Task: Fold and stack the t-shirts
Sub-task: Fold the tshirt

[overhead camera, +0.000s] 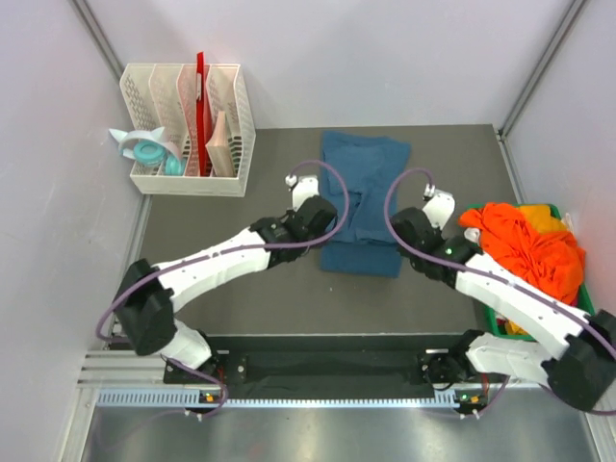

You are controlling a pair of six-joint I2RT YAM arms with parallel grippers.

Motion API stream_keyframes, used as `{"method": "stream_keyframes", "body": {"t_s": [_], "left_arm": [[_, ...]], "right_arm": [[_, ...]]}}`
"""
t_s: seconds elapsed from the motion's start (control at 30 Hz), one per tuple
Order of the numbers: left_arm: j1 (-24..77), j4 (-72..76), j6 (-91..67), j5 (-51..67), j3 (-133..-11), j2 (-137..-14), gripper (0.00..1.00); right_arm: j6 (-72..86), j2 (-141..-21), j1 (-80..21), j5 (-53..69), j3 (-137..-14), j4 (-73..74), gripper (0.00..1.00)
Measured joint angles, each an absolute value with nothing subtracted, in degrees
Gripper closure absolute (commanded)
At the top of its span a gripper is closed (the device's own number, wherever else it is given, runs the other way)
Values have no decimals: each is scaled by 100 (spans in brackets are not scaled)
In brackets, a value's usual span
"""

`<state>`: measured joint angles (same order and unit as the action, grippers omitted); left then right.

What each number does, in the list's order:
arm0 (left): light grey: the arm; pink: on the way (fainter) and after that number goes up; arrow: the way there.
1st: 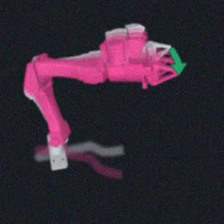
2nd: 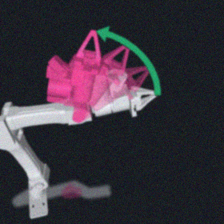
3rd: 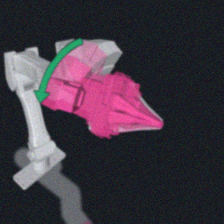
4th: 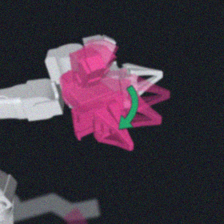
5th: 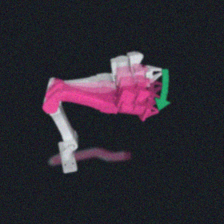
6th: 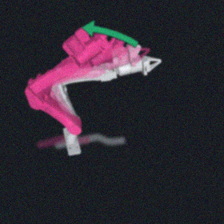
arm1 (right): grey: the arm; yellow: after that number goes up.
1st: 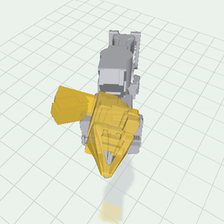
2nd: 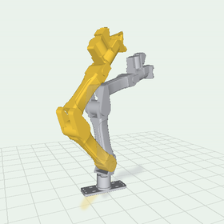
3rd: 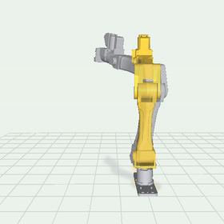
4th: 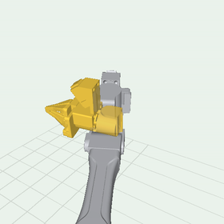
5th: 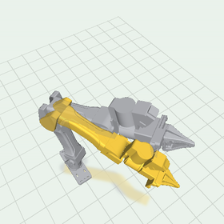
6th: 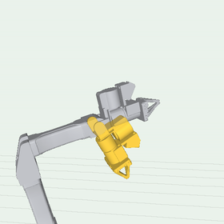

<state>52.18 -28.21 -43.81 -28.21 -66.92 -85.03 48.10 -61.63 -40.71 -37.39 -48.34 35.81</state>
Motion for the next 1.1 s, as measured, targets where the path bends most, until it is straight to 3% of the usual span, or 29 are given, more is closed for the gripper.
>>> {"method": "stream_keyframes", "body": {"t_s": [0.27,0.53,1.1], "left_arm": [[4475,-2574,-3680,-2436,-8016,-10077,100],[3927,-2571,-3564,-2064,-8604,-10855,100],[3634,-2709,-3361,-1586,-9800,-12446,100]], "right_arm": [[3848,-7771,-3361,-3446,-5502,2740,100],[3524,-8903,-3020,-3216,-6112,2268,100],[3345,-10191,-2652,-2862,-6222,1789,100]]}}
